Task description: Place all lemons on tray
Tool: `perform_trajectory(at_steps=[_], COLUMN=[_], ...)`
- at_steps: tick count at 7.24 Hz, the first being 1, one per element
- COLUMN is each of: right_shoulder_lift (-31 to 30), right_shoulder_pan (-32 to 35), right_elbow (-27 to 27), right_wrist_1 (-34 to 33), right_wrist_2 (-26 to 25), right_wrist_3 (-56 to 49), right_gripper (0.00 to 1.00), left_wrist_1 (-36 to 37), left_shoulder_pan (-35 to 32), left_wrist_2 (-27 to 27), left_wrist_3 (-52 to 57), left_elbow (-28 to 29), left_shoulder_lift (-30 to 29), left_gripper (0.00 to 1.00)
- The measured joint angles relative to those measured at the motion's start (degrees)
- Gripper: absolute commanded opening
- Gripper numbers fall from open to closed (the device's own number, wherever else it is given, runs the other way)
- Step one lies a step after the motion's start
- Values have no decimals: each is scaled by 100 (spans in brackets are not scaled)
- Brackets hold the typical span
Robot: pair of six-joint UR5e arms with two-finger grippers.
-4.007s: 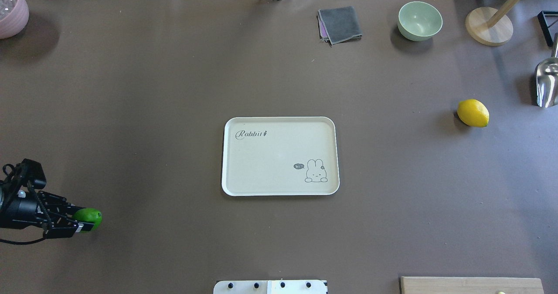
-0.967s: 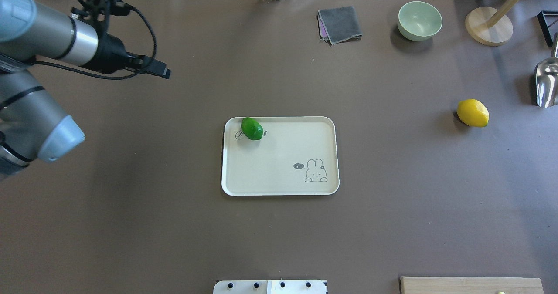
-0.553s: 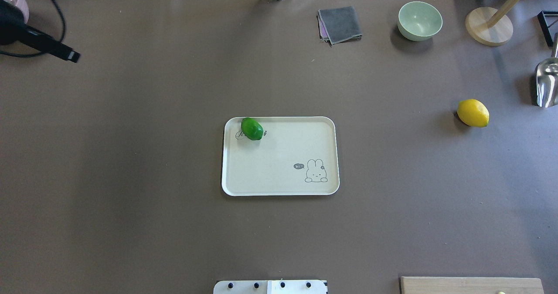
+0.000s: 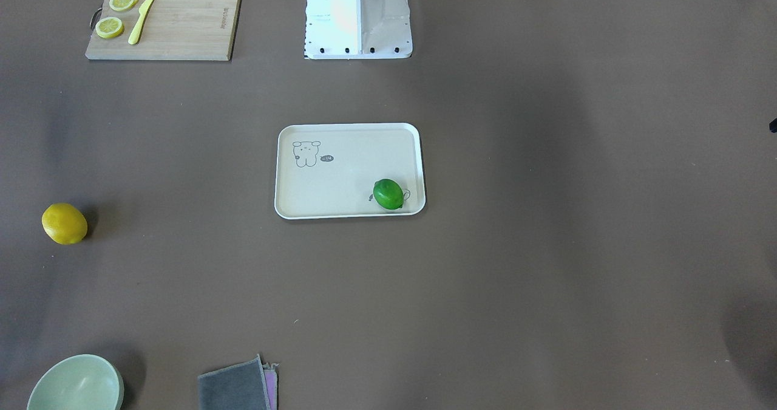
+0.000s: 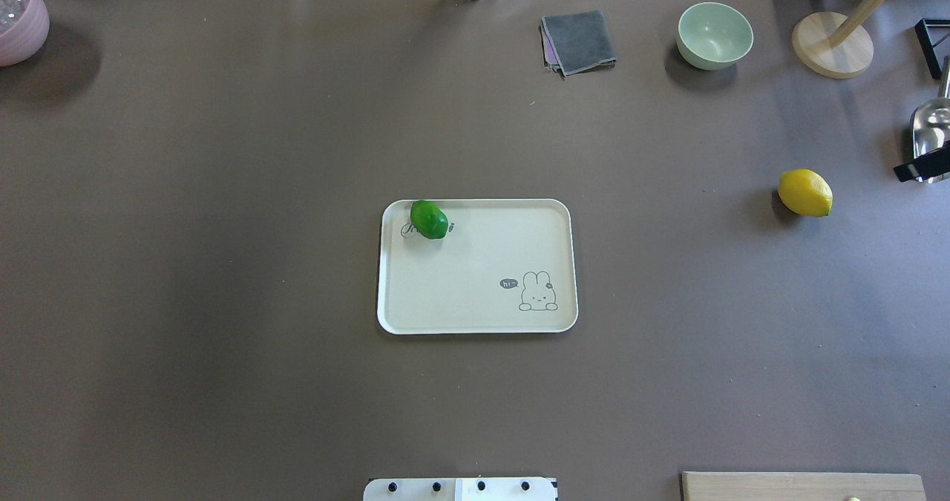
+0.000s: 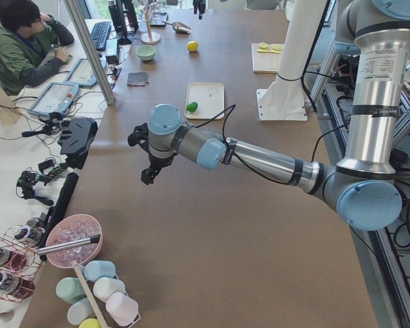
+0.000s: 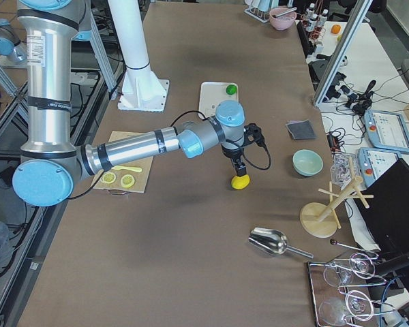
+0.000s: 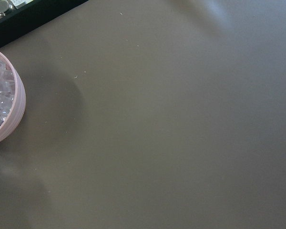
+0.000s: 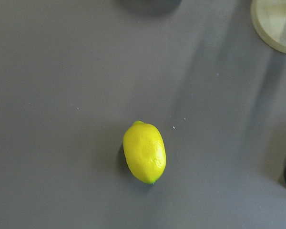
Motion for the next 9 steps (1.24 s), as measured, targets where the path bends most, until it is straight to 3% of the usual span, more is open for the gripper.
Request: perform_trajectory(at_steps=[3, 6, 7, 9], right_shoulder_lift=[391, 592, 657, 753], right_shoulder_pan=[-835, -1162, -1239, -1372], right_elbow=[-623, -1384, -1699, -2001], right_wrist_1=[217, 716, 1006, 1278], right_wrist_2=[-928, -1046, -1046, -1039], right_wrist_3=[17, 47, 75, 221], right_gripper=[100, 100, 95, 0], left_wrist_1=[-22, -30, -31, -31], left_shoulder_pan=[-9, -10, -10, -9], left_wrist_2=[-11, -14, -14, -15], left_wrist_3=[9, 4, 1, -12], left_elbow=[-8, -8, -12, -7], left_shoulder_lift=[21, 22, 19, 12], left_gripper=[98, 98, 98, 98])
